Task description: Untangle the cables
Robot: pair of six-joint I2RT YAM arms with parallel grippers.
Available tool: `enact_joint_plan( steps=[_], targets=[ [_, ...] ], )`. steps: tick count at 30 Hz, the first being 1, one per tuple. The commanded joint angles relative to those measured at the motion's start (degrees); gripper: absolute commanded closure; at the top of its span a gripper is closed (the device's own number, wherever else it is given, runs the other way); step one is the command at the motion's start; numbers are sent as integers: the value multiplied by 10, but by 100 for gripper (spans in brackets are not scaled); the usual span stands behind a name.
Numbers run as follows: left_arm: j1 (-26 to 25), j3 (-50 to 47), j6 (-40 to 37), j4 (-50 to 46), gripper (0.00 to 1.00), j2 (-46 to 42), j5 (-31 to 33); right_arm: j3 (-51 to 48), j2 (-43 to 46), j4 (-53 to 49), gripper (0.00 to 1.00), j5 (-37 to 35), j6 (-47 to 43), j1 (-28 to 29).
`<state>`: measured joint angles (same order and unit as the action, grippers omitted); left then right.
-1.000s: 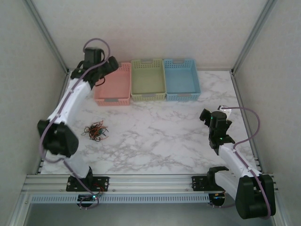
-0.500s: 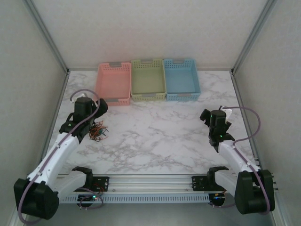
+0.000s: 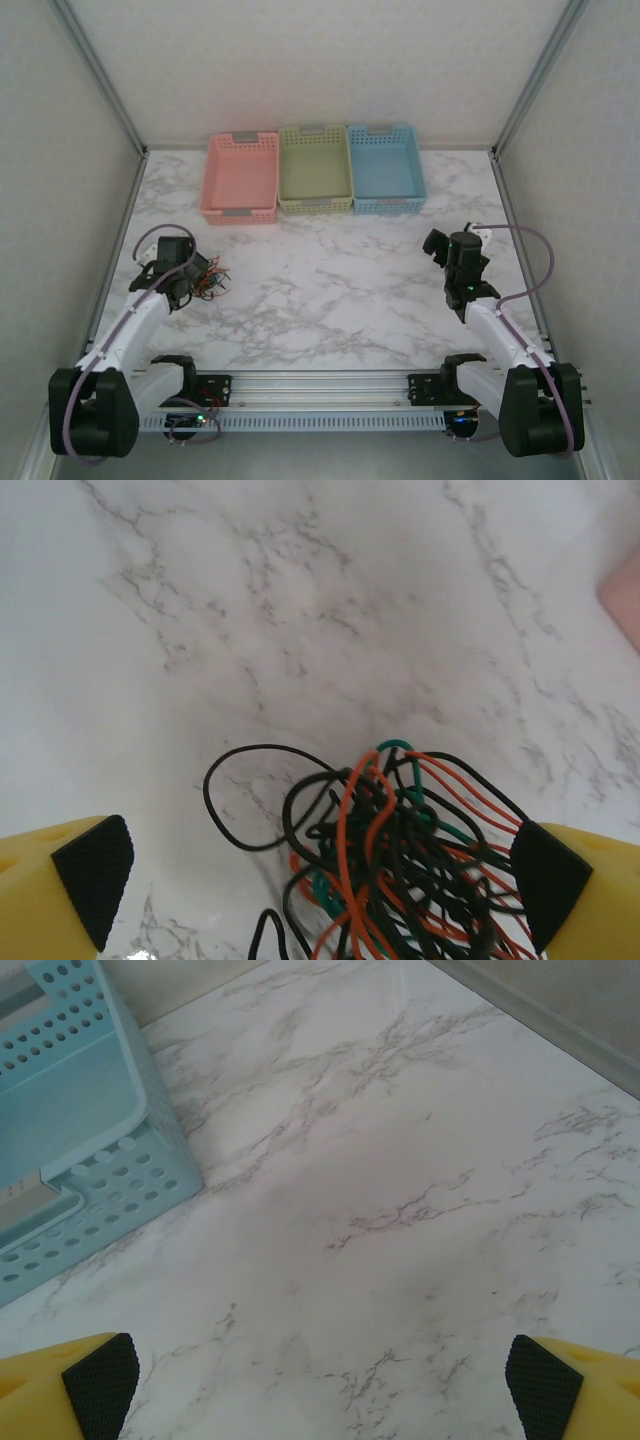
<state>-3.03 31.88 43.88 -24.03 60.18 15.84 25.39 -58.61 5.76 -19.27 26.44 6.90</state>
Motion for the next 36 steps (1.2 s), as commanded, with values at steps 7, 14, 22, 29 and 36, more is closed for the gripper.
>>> enact_joint_plan(
  steps=[7,14,22,29,36],
  targets=[
    [7,25,-8,57,0,127,-93,7,-2,-1,3,-2,8,-3],
    [-87,34,-5,62,0,167,-71,8,-3,-1,3,-7,9,-3],
    [-143,67,-19,58,7,215,-48,8,-3,-2,3,-8,9,-3],
    [-143,110,-45,45,6,243,-37,10,-5,-4,3,-9,10,-2],
    [-139,139,-54,59,10,299,-80,11,-4,-7,3,-18,7,-3]
  ],
)
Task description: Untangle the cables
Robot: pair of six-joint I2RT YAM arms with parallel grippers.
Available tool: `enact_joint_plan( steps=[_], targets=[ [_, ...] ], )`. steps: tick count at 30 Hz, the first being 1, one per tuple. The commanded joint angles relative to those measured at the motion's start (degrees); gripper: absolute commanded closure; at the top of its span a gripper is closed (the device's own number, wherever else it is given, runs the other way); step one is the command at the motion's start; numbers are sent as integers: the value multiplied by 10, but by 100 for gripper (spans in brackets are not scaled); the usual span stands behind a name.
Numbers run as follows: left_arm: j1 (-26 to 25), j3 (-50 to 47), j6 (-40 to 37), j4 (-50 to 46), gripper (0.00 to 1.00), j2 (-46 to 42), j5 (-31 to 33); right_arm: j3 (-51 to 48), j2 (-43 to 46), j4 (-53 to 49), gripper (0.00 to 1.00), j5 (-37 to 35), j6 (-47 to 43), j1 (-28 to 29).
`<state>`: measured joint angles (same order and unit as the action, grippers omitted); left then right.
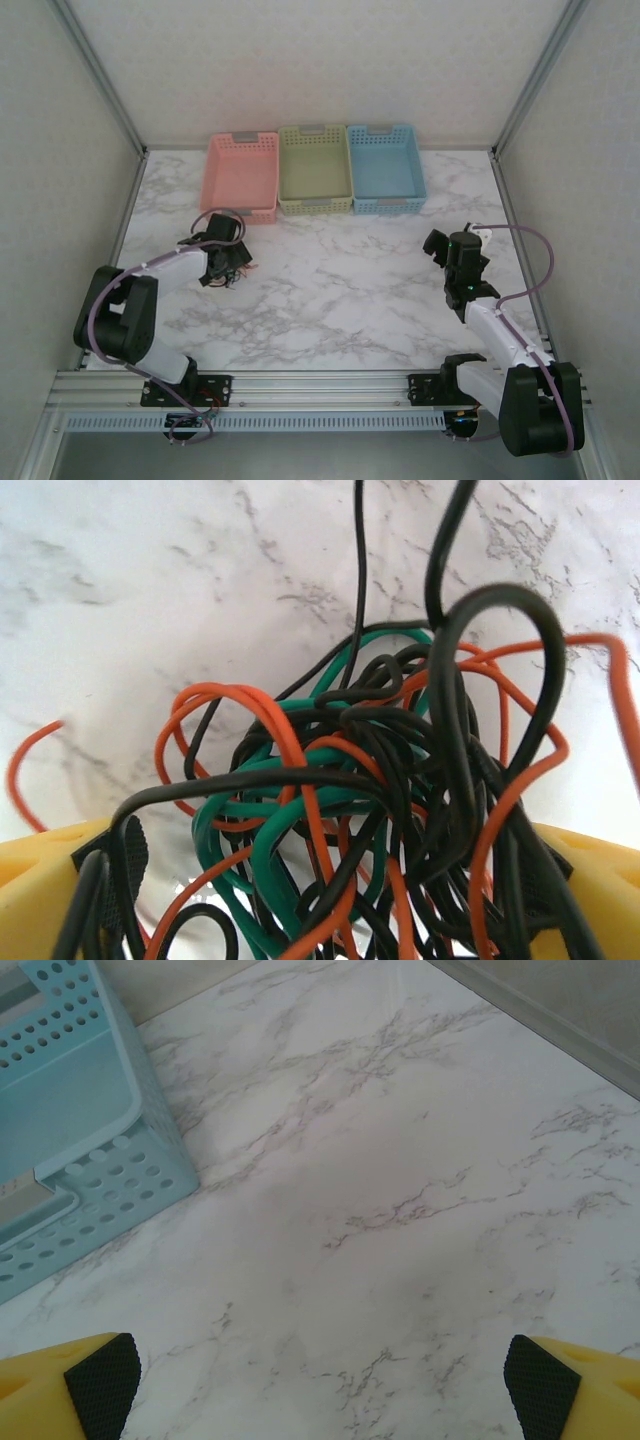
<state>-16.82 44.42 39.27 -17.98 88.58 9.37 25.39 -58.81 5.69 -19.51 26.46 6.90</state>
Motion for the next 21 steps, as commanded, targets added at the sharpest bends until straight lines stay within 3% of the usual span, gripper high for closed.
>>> enact_joint_plan(
  steps=[1,5,17,21],
  targets=[
    [-1,13,-7,0,12,19,-17,10,-2,-6,3,-16,6,-3],
    [-2,8,-12,1,26,22,-17,10,-1,-6,3,-15,7,-3],
    [-37,11,-35,-31,96,-37,3,10,-2,-7,3,-17,7,-3],
    [-89,22,-35,-37,100,-58,4,11,-2,-7,3,-18,7,-3]
  ],
)
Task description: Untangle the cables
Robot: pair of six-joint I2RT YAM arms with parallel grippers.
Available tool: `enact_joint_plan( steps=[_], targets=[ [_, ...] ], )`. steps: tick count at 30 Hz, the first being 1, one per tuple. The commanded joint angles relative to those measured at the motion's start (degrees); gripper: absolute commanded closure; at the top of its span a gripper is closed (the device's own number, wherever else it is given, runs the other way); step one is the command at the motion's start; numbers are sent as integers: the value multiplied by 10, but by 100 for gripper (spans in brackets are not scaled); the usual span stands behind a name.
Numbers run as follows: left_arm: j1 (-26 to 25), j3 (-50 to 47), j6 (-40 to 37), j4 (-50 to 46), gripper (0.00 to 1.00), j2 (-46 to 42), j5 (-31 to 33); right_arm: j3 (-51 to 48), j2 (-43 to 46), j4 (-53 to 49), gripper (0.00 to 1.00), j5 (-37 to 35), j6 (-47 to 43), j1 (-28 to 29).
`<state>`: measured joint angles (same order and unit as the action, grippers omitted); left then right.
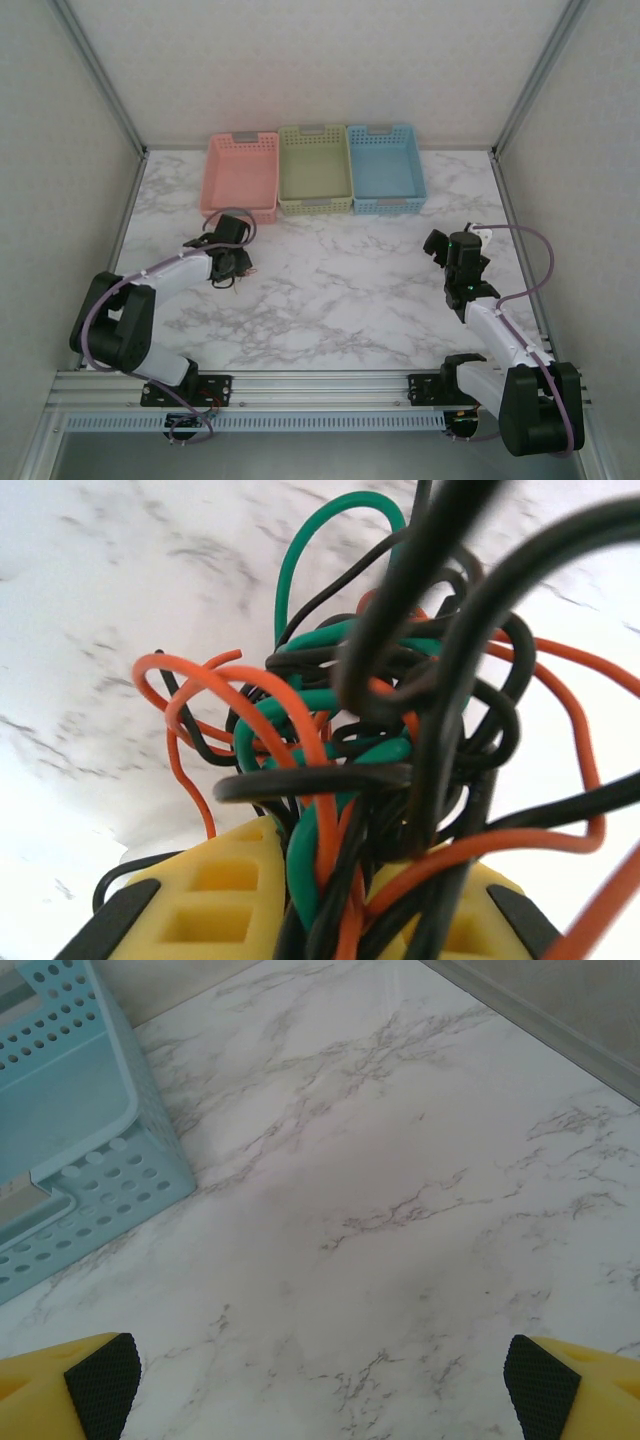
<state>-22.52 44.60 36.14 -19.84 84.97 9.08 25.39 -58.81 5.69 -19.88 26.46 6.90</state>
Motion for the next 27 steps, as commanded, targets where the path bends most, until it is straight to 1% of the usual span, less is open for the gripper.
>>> enact_joint_plan(
  steps=[1,5,9,10,12,18,23,25,27],
  targets=[
    [-51,27,-1,-22,100,-23,9,11,-2,-7,3,-14,7,-3],
    [-138,63,17,-23,100,-4,12,12,-4,-9,3,-15,8,-3],
    [-241,131,24,-34,100,54,23,12,-4,-9,3,-17,9,-3],
    [-263,148,24,-36,100,72,21,12,-4,-10,3,-17,9,-3],
    [-289,177,26,-37,100,108,11,12,-4,-12,3,-17,9,-2],
    [-329,229,18,-35,100,179,-19,13,-5,-13,3,-17,8,-3],
    [-334,241,14,-45,100,187,-26,16,-9,-15,3,-17,8,-3],
    [-334,241,12,-47,92,177,-27,16,-9,-15,3,-17,8,-3],
    [-333,240,9,-52,79,162,-33,16,-9,-15,3,-18,8,-3]
  ],
)
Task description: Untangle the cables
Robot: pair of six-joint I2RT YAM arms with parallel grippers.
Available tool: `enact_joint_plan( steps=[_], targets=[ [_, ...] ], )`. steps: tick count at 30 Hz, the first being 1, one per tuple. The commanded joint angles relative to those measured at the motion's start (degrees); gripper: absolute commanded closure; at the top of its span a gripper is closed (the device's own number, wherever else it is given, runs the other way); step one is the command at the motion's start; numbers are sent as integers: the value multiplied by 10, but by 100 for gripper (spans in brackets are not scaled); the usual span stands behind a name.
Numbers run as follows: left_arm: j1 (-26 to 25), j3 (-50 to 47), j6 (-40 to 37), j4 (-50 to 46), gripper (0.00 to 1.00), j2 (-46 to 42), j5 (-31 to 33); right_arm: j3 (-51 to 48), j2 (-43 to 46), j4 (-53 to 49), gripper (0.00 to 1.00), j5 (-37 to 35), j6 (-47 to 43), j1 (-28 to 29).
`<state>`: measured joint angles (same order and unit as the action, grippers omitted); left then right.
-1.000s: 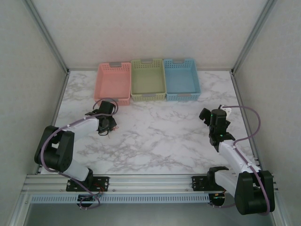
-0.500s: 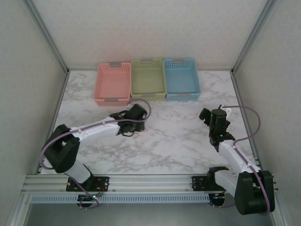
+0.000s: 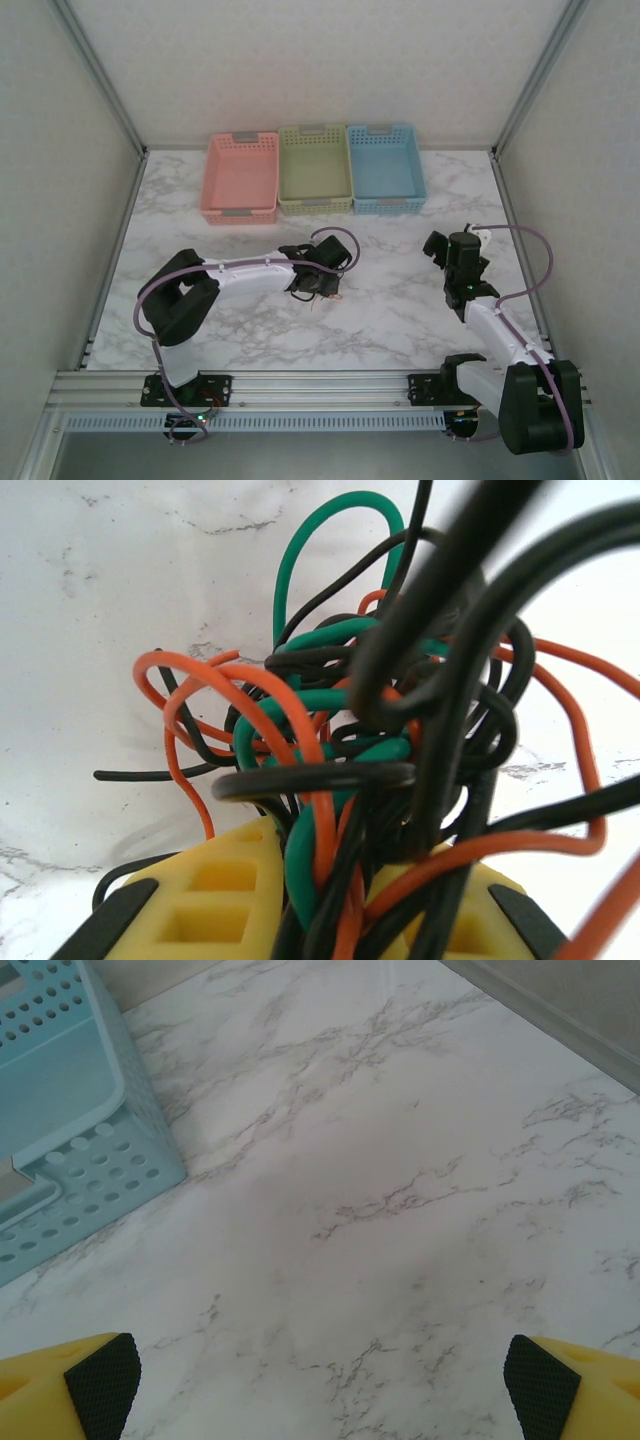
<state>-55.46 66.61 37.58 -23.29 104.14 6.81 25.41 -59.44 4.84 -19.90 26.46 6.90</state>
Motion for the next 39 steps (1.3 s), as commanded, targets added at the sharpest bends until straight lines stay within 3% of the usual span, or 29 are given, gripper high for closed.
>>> enact_joint_plan(
  steps=[1,4,6,12,22,26,30,33,39],
  targets=[
    [-4,20,-8,-19,73,-35,-14,17,-3,-6,3,-17,8,-3],
    [-6,25,-16,-33,52,-53,-23,17,-5,-7,3,-17,9,-2],
    [-7,24,-21,-44,43,-68,-21,18,-6,-7,3,-16,8,-2],
    [-7,11,-26,-62,28,-116,-20,21,-8,-10,3,-15,7,-3],
    [-6,-25,-34,-87,23,-186,0,37,-18,-39,3,15,10,-3],
    [6,-83,-22,-20,21,-245,-87,53,-22,-92,9,90,12,-2],
    [6,-121,-24,-15,21,-268,-78,74,-12,-138,14,231,12,4],
    [16,-157,-4,28,21,-275,-110,98,-7,-169,17,317,18,27],
    [16,-194,24,78,25,-256,-103,161,-57,-234,24,359,36,135]
  ],
)
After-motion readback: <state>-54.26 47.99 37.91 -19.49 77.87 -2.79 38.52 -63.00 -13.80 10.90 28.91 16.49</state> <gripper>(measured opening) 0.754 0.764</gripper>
